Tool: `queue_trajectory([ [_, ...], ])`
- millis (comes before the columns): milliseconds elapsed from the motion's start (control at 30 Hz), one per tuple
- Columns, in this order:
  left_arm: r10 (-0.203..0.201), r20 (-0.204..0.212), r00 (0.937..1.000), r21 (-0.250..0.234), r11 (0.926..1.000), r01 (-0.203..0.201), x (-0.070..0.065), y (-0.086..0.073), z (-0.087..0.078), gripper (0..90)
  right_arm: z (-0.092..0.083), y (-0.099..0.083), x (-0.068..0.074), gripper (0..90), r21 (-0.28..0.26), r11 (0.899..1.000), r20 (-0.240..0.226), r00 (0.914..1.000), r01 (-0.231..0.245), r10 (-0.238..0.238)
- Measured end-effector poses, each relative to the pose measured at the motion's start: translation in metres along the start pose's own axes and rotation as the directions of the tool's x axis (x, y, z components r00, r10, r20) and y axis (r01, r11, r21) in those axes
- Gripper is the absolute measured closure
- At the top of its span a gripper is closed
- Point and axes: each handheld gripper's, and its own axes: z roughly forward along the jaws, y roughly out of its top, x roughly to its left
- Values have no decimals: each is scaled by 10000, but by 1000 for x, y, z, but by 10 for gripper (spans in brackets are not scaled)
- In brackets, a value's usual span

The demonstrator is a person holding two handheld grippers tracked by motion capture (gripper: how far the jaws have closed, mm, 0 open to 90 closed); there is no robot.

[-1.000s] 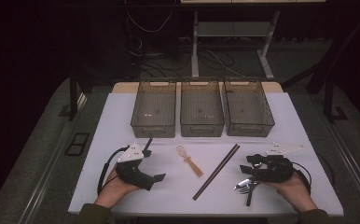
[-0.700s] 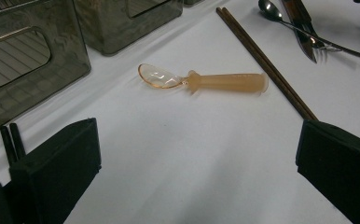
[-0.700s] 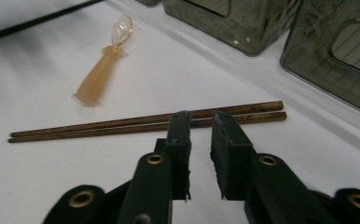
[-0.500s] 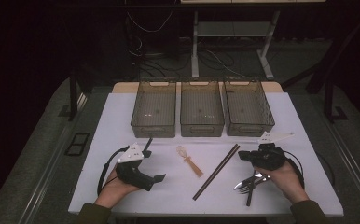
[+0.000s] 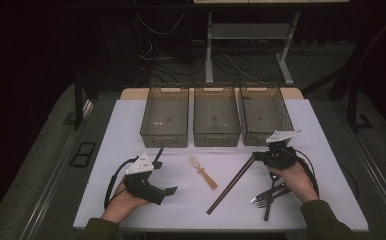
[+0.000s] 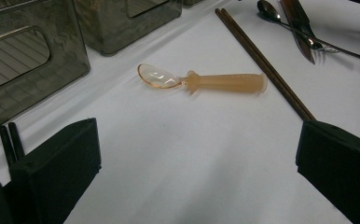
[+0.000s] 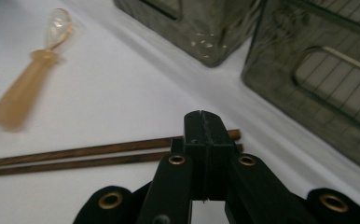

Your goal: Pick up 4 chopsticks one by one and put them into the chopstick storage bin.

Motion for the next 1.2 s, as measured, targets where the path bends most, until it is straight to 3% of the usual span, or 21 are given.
queue_trajectory([
  [333, -30, -8, 10000, -12, 10000, 30, 0, 0, 0, 0, 27, 16, -12, 900, 524, 9981, 470, 9984, -336, 311],
  [500, -44, -9, 10000, -73, 10000, 44, 1, 0, 0, 0, 38, 18, -16, 900, 796, 9964, 733, 9971, -283, 225],
  [767, 1, -13, 10000, -30, 10000, -1, 1, 0, -1, 0, 39, 16, -18, 900, 1002, 9941, 957, 9949, -416, 320],
  [1200, -5, 9, 10000, -40, 10000, 5, 0, 0, -1, 0, 39, 14, -20, 900, 1121, 9926, 853, 9957, -465, 370],
])
